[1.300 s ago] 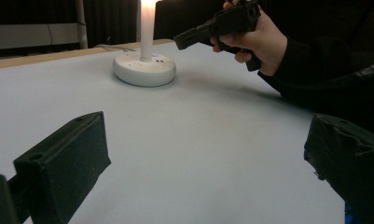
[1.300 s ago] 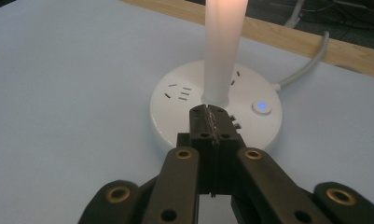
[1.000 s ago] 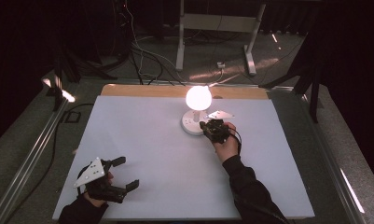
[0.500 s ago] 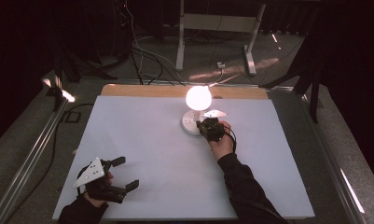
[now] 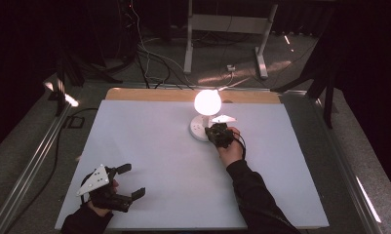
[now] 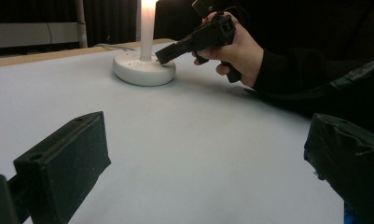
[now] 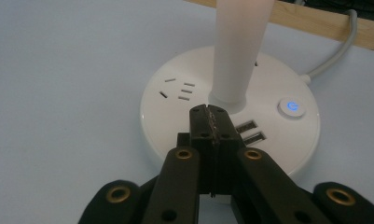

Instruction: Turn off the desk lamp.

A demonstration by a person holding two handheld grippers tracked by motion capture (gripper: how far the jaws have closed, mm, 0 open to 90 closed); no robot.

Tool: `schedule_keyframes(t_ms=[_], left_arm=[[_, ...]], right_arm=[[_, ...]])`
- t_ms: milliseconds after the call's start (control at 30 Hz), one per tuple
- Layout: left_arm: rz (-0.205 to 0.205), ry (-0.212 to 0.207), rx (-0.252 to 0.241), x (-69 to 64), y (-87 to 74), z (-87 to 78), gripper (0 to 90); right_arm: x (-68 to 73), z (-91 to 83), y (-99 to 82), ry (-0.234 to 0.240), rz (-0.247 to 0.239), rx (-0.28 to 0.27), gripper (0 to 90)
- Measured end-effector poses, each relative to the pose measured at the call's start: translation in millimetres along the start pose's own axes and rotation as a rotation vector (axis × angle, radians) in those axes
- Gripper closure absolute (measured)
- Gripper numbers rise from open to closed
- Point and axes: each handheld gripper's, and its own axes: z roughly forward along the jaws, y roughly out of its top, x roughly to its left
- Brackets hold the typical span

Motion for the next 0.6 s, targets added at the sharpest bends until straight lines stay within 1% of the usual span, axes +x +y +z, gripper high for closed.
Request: schedule_keyframes(t_ms=[200, 300, 467, 533, 600], left_arm=[[0.001, 0.001, -0.002, 0.0, 0.0, -0.3, 0.5], [0.002, -0.002, -0.003, -0.3, -0.1, 0.0, 0.5], [0.001, -0.005, 0.0, -0.5, -0.5, 0.9, 0.5], [0.002, -0.004, -0.001, -0.4, -0.3, 0.9, 0.5], [-0.001, -0.002, -0.005, 0.0, -0.1, 0.5, 0.5]], right_arm=[[0.1, 0.5, -0.2, -0.002, -0.006, 0.005, 90.0], [-0.3, 0.7, -0.4, -0.002, 0.003, 0.007, 90.0], [1.3, 0.8, -0.6, -0.016, -0.005, 0.008, 90.0], [2.9, 0.6, -0.2, -0.025, -0.017, 0.011, 90.0], [2.9, -0.4, 1.4, -0.024, -0.019, 0.017, 90.0]])
